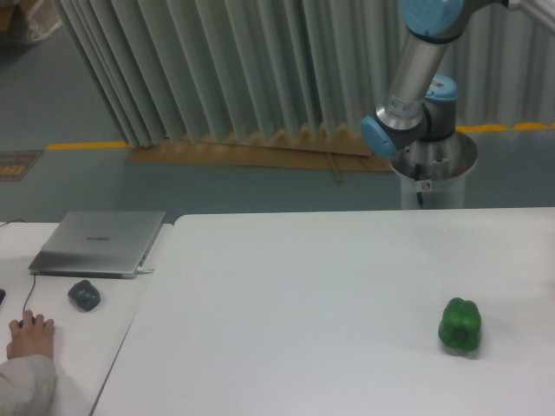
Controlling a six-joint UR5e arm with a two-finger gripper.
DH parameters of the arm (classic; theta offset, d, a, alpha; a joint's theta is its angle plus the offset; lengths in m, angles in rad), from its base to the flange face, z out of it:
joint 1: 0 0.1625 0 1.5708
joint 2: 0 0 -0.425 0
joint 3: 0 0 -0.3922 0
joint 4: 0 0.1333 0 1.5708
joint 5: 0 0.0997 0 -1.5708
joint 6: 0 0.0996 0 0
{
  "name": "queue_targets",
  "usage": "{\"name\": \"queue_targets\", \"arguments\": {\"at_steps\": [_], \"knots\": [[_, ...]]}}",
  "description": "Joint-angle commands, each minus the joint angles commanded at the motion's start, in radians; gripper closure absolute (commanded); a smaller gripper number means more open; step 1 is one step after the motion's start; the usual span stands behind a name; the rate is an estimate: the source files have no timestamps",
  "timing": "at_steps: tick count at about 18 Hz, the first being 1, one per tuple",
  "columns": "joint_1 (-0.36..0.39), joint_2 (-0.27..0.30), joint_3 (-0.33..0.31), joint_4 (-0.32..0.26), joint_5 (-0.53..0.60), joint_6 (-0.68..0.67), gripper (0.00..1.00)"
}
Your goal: Place the red pepper on the table
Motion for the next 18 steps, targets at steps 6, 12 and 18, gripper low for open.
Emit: {"name": "queue_targets", "arguments": {"at_steps": [6,12,18], "knots": [[-0.002,0.023,0.026,-0.092,-0.075,-0.078,0.53],[0.002,0.06,0.031,-0.159,-0.094,-0.107,0.55],[-0.023,0.097,0.032,-0.216,-0.123,-0.181,0.59]]}}
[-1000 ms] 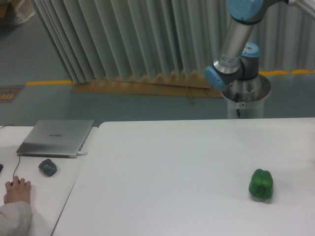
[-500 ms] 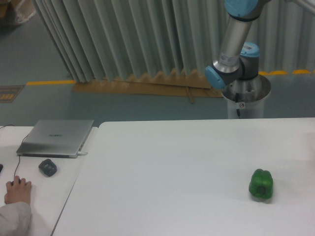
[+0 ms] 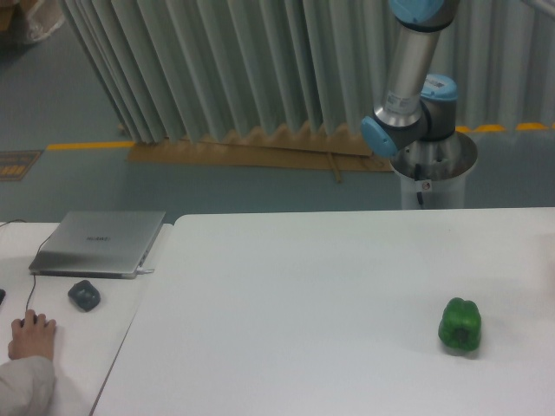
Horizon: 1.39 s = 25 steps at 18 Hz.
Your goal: Place the red pepper on the table
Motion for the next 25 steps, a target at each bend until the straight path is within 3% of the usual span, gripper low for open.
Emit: {"name": "queue_targets", "arguments": {"at_steps": [9,14,16,23,25], "knots": [[-0.095,-0.005,0.002,0.014,-0.002,-0.195,0.59],[-0.186,-0.021,0.002,0.072,0.005,-0.371,0.61],[-0.196,-0.024,0.002,0.075,0.005,-0.391,0.61],[-0.227,-0.077,-0.008,0.202,0.04,-0.427,0.62],[-0.229,-0.089,-0.005,0.204,0.051,-0.425,0.62]]}}
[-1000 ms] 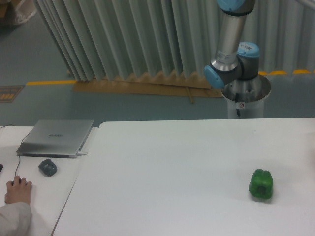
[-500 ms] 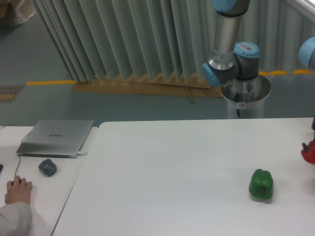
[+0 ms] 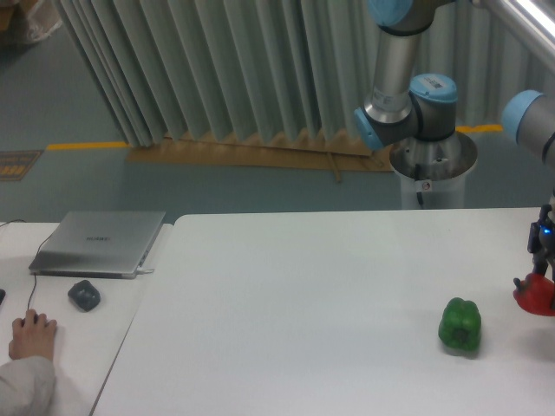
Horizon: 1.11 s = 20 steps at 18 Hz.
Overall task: Place the red pepper on the table
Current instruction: 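Carry the held red pepper down toward the table beside the green pepper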
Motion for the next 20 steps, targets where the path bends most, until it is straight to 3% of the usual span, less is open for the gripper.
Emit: {"name": "queue_targets", "arguments": {"at_steps": [9,20], "knots": [[-0.003,-0.038,-0.008,0.049,0.018,0.006,0.62],[-0.008,-0.032,-0.023,0.063,0.023,0.006,0.61]]}}
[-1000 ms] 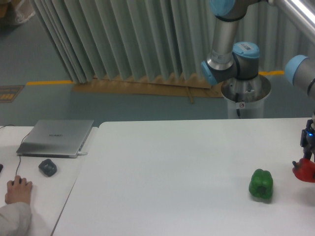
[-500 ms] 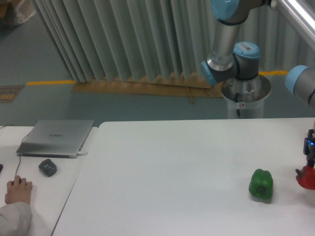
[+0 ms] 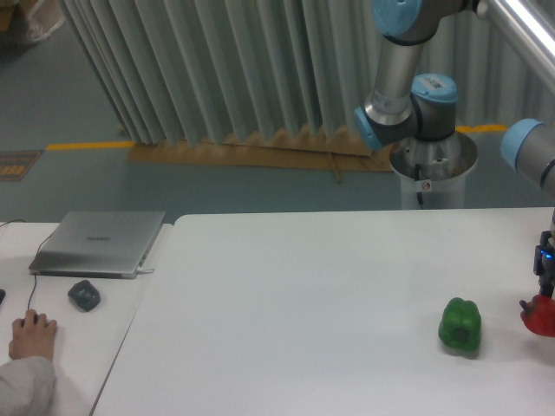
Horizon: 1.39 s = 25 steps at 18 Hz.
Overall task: Place the red pepper on the table
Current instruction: 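Carry the held red pepper down toward the table beside the green pepper, then set the red pepper on the table and open the gripper, then lift the open gripper up away from the red pepper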
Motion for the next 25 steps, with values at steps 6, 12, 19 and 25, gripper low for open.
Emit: {"name": "queue_targets", "arguments": {"at_steps": [6,12,19,25], "knots": [[-0.012,-0.023,-0.009,0.06,0.026,0.0,0.61],[-0.011,-0.038,-0.015,0.084,0.046,0.0,0.61],[-0.012,-0.032,-0.015,0.086,0.048,0.0,0.0],[-0.02,-0.029,-0.018,0.084,0.048,-0.011,0.0]]}}
